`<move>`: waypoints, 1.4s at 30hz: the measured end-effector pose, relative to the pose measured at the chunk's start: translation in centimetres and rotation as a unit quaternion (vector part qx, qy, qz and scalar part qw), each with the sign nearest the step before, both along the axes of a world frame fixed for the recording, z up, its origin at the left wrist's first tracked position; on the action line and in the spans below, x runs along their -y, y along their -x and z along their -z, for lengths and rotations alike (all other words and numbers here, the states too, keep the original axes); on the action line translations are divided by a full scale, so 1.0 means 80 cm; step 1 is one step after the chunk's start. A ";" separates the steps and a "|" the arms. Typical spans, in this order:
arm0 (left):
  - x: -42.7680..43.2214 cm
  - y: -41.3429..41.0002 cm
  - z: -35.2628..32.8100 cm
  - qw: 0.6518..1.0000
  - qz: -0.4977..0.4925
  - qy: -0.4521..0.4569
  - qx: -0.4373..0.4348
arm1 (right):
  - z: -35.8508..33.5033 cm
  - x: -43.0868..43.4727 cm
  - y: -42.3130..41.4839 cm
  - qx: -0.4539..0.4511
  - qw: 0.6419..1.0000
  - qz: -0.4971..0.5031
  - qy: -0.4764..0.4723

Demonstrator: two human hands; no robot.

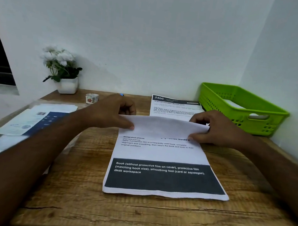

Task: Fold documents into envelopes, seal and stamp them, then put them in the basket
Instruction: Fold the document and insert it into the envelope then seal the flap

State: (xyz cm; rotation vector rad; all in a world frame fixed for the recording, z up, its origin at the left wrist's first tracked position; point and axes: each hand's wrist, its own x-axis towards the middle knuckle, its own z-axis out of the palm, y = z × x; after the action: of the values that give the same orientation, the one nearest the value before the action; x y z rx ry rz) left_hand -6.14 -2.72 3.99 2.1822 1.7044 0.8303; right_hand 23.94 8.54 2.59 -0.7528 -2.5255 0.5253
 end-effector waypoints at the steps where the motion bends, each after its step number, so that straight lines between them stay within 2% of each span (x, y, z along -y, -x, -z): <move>1: -0.001 0.001 0.000 1.000 0.006 0.007 -0.010 | 0.000 0.001 0.000 0.003 1.000 -0.013 -0.002; 4: 0.000 0.005 0.000 0.999 0.030 0.026 -0.035 | -0.004 0.003 0.000 0.019 0.999 -0.040 0.002; 13: 0.003 0.006 0.001 0.980 0.113 0.160 -0.034 | -0.001 0.003 -0.003 0.073 0.992 -0.104 0.021; 16: 0.004 0.011 -0.002 0.974 0.122 0.190 -0.030 | -0.005 0.006 -0.002 0.107 0.986 -0.130 0.011; 22: 0.006 0.027 -0.010 0.951 0.167 0.246 -0.085 | -0.007 0.009 -0.004 0.147 0.978 -0.150 -0.008; 24: 0.007 0.028 -0.011 0.947 0.164 0.265 -0.073 | -0.011 0.010 -0.005 0.168 0.975 -0.143 -0.020; 27: 0.007 0.017 -0.010 0.955 0.128 0.263 -0.049 | -0.016 0.014 -0.007 0.171 0.974 -0.150 -0.009; 32: 0.001 0.003 0.002 0.975 0.076 0.199 -0.055 | -0.011 0.016 -0.004 0.154 0.978 -0.134 0.053; 38: -0.001 -0.006 0.002 0.970 0.053 0.216 -0.096 | -0.006 0.014 -0.002 0.177 0.981 -0.056 0.050; 42: -0.002 -0.011 0.003 0.970 0.040 0.220 -0.099 | -0.009 0.017 0.000 0.181 0.980 -0.042 0.065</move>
State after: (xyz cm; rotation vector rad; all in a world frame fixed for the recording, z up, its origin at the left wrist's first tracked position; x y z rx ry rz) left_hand -5.26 -2.53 3.75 2.0540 1.6757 0.1862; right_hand 23.92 7.15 3.32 -0.8594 -2.8910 0.6373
